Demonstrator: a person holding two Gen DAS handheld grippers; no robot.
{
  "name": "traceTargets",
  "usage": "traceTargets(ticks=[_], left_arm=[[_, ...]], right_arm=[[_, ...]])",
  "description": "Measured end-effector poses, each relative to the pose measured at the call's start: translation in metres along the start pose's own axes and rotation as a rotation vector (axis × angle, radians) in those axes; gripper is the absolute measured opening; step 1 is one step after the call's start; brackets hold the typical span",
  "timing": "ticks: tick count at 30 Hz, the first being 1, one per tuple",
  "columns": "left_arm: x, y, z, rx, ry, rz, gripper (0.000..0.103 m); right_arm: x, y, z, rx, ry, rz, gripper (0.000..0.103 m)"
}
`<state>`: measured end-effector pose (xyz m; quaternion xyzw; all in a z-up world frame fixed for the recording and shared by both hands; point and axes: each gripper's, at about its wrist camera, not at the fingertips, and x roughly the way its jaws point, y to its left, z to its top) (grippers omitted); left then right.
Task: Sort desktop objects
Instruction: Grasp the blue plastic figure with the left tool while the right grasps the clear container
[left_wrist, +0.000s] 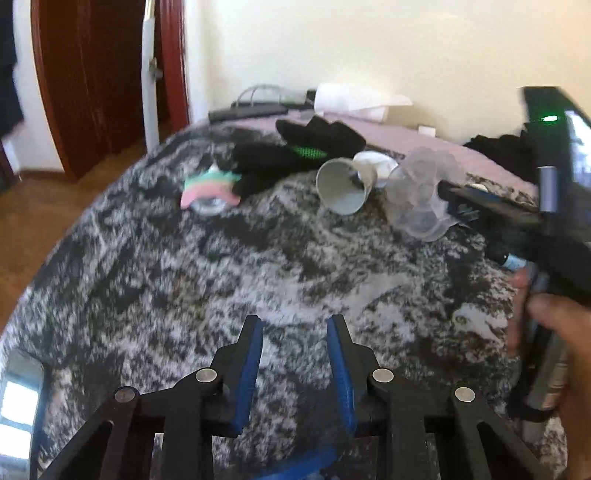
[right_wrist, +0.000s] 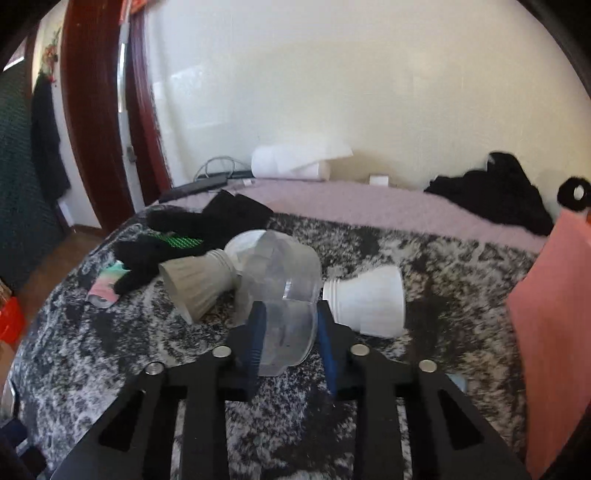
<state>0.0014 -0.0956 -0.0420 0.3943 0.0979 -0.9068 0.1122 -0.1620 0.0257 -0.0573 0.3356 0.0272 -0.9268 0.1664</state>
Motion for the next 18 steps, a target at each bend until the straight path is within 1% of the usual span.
traceTargets(ticks=[3, 6, 7, 9, 10, 11, 13, 15, 16, 18], left_arm=[[-0.002, 0.006, -0.009, -0.005, 0.027, -0.006, 0.033], [0.0, 0.01, -0.018, -0.002, 0.069, -0.009, 0.034], [0.001, 0.012, -0.02, -0.003, 0.078, -0.007, 0.038], [0.001, 0.016, -0.025, -0.008, 0.097, -0.011, 0.04], [0.001, 0.018, -0.027, -0.014, 0.107, -0.023, 0.043], [-0.001, 0.019, -0.03, -0.024, 0.119, -0.044, 0.046], [-0.004, 0.022, -0.035, -0.041, 0.142, -0.085, 0.063], [-0.008, 0.023, -0.042, -0.062, 0.156, -0.112, 0.072], [-0.01, 0.023, -0.045, -0.069, 0.163, -0.115, 0.076], [-0.014, 0.018, -0.051, -0.066, 0.173, -0.111, 0.078]], right_arm=[[-0.017, 0.0, 0.0, 0.017, 0.012, 0.041, 0.022], [-0.03, -0.008, -0.001, 0.085, 0.032, 0.102, 0.021], [-0.036, -0.012, -0.004, 0.132, 0.037, 0.142, 0.02], [-0.049, -0.023, -0.012, 0.261, 0.045, 0.248, 0.02], [-0.054, -0.026, -0.017, 0.306, 0.048, 0.289, 0.02], [-0.061, -0.027, -0.022, 0.326, 0.051, 0.311, 0.02], [-0.079, -0.025, -0.035, 0.326, 0.054, 0.297, 0.02], [-0.097, -0.022, -0.045, 0.305, 0.052, 0.278, 0.02], [-0.109, -0.022, -0.051, 0.294, 0.05, 0.273, 0.02], [-0.132, -0.023, -0.062, 0.27, 0.041, 0.267, 0.02]])
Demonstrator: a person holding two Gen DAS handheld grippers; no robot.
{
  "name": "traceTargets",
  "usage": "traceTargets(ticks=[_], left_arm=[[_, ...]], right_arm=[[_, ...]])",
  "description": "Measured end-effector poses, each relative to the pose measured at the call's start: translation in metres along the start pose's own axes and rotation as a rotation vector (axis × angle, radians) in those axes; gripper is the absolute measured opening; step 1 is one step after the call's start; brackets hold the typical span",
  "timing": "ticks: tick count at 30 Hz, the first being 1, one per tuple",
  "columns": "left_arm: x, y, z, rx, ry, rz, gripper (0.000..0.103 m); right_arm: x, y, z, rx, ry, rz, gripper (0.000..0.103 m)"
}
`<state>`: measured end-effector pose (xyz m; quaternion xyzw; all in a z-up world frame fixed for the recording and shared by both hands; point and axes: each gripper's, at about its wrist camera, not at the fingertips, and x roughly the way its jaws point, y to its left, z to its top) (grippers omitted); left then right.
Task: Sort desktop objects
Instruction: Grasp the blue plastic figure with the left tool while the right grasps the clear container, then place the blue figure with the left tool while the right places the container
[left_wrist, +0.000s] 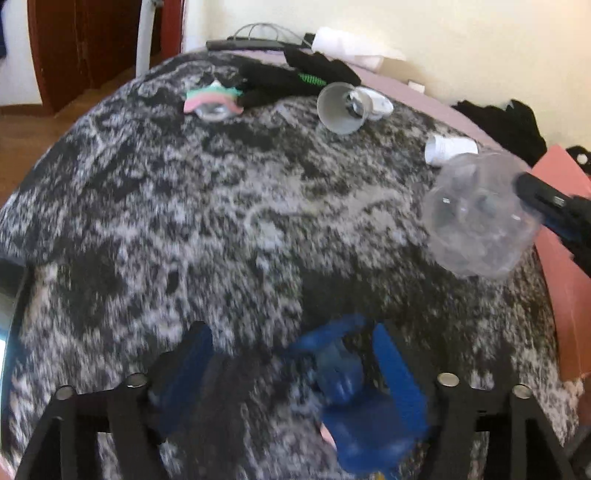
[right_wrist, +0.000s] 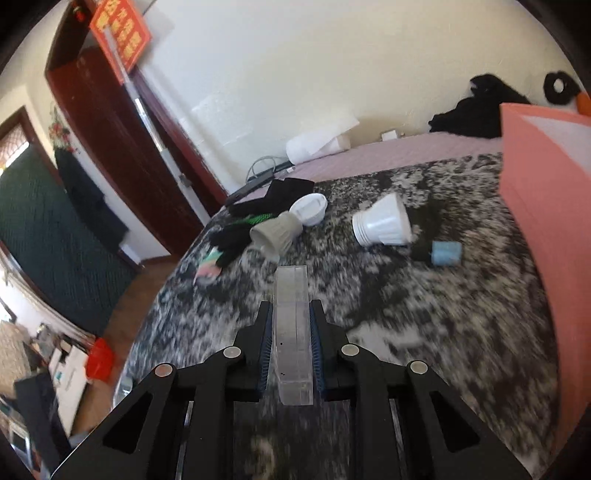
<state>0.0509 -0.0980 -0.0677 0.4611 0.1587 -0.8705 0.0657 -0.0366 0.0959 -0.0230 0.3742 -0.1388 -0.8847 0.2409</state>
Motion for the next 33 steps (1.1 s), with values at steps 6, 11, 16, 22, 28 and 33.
traceTargets(ticks=[6, 11, 16, 22, 28, 33], left_arm=[[0.024, -0.025, -0.025, 0.055, 0.022, 0.031, 0.078], [0.017, -0.066, -0.031, 0.183, -0.073, 0.083, 0.021], [-0.011, -0.11, -0.034, 0.316, -0.191, 0.127, 0.021], [-0.027, -0.14, -0.024, 0.34, -0.236, 0.106, 0.021], [-0.039, -0.176, -0.011, 0.313, -0.274, 0.018, 0.021], [-0.052, -0.209, -0.004, 0.292, -0.321, -0.075, 0.021]], right_arm=[[-0.046, 0.003, -0.036, -0.041, -0.015, -0.016, 0.021], [-0.06, -0.009, -0.054, -0.04, -0.006, -0.032, 0.021], [-0.079, -0.027, -0.054, -0.019, -0.045, -0.038, 0.021], [-0.11, -0.046, -0.044, 0.016, -0.109, -0.049, 0.021], [-0.145, -0.066, -0.034, 0.027, -0.173, -0.094, 0.021], [-0.189, -0.081, -0.025, 0.024, -0.251, -0.127, 0.021]])
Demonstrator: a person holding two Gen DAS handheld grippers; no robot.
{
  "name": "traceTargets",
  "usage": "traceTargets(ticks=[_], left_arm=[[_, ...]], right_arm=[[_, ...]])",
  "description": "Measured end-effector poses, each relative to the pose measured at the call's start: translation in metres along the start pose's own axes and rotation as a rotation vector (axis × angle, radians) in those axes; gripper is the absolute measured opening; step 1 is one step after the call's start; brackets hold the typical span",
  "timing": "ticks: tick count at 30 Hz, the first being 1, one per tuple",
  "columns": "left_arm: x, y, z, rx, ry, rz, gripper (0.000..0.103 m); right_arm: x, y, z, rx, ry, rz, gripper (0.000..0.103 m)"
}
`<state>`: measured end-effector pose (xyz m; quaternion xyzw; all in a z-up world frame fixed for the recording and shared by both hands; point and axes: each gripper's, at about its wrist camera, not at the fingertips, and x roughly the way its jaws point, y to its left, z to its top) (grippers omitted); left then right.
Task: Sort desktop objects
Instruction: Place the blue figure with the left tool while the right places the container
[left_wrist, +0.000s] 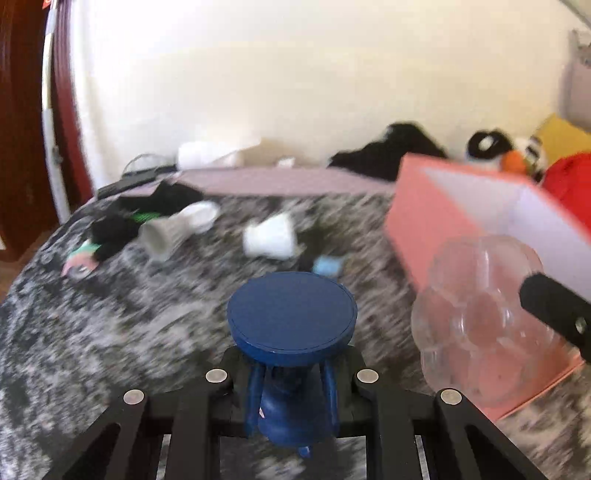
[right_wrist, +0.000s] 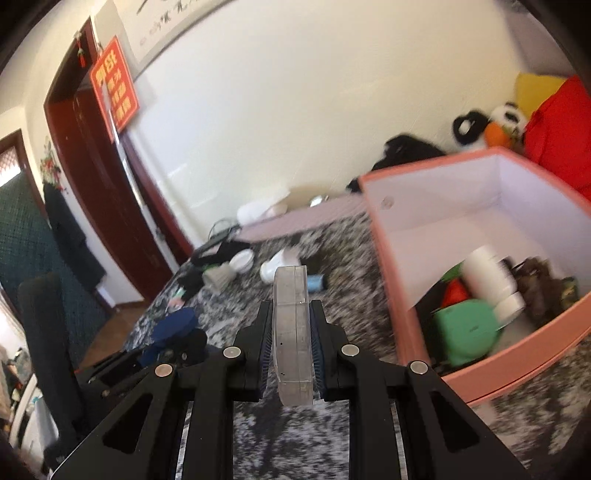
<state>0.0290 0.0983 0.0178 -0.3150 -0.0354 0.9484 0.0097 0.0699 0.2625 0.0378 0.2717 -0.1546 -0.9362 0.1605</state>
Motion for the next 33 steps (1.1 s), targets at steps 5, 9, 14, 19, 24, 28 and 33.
traceTargets(ticks=[5, 9, 14, 19, 24, 28, 33], left_arm=[[-0.012, -0.036, 0.022, -0.029, -0.101, -0.12, 0.021], [-0.02, -0.076, 0.04, -0.016, -0.2, -0.233, 0.021], [-0.023, -0.129, 0.056, 0.038, -0.268, -0.371, 0.021], [0.008, -0.17, 0.047, 0.081, -0.176, -0.404, 0.021], [0.037, -0.179, 0.033, 0.078, -0.057, -0.404, 0.021], [0.049, -0.171, 0.028, 0.039, -0.018, -0.325, 0.072], [0.044, -0.147, 0.033, -0.09, -0.032, -0.36, 0.098]], right_arm=[[-0.054, -0.027, 0.017, 0.006, -0.17, -0.058, 0.021], [-0.083, -0.06, 0.026, 0.044, -0.282, -0.153, 0.021], [-0.088, -0.112, 0.037, 0.156, -0.314, -0.25, 0.021], [-0.075, -0.152, 0.035, 0.238, -0.26, -0.289, 0.021], [-0.065, -0.162, 0.03, 0.247, -0.254, -0.295, 0.021], [-0.054, -0.172, 0.024, 0.335, -0.242, -0.299, 0.037], [-0.061, -0.191, 0.013, 0.456, -0.344, -0.252, 0.086]])
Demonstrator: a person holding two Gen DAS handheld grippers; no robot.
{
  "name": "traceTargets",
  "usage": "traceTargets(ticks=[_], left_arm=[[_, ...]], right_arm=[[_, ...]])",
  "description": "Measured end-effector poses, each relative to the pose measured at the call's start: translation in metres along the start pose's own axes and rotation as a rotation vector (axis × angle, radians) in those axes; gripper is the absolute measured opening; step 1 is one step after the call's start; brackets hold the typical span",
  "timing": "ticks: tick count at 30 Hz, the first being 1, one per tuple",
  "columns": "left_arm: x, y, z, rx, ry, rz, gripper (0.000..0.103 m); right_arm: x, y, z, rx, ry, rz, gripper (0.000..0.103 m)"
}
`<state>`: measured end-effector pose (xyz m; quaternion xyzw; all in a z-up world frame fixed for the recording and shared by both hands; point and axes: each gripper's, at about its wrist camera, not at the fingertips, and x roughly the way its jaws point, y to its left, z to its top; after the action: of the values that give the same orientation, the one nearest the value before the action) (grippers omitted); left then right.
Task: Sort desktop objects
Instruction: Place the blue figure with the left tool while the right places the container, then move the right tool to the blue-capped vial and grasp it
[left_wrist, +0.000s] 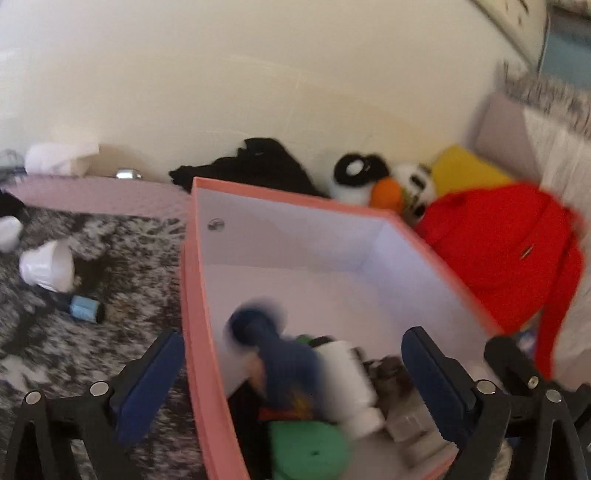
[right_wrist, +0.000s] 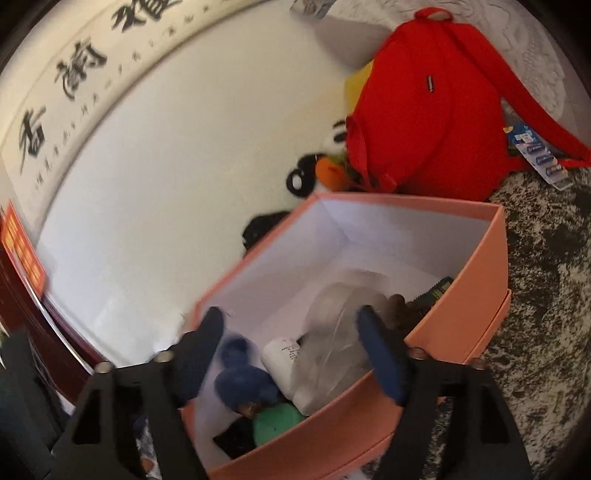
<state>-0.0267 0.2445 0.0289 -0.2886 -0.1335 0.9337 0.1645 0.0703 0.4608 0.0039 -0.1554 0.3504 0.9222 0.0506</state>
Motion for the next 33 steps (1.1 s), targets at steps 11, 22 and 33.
traceTargets(ticks=[11, 22, 33], left_arm=[[-0.007, 0.0, 0.0, 0.029, -0.047, 0.086, 0.098], [-0.007, 0.012, 0.003, -0.001, -0.045, 0.088, 0.098], [-0.029, 0.037, 0.007, -0.035, -0.074, 0.128, 0.098]], right_arm=[[-0.004, 0.013, -0.004, -0.081, -0.026, -0.022, 0.086], [-0.001, 0.02, -0.009, -0.098, -0.013, -0.019, 0.086], [-0.002, 0.044, -0.022, -0.095, 0.0, 0.022, 0.086]])
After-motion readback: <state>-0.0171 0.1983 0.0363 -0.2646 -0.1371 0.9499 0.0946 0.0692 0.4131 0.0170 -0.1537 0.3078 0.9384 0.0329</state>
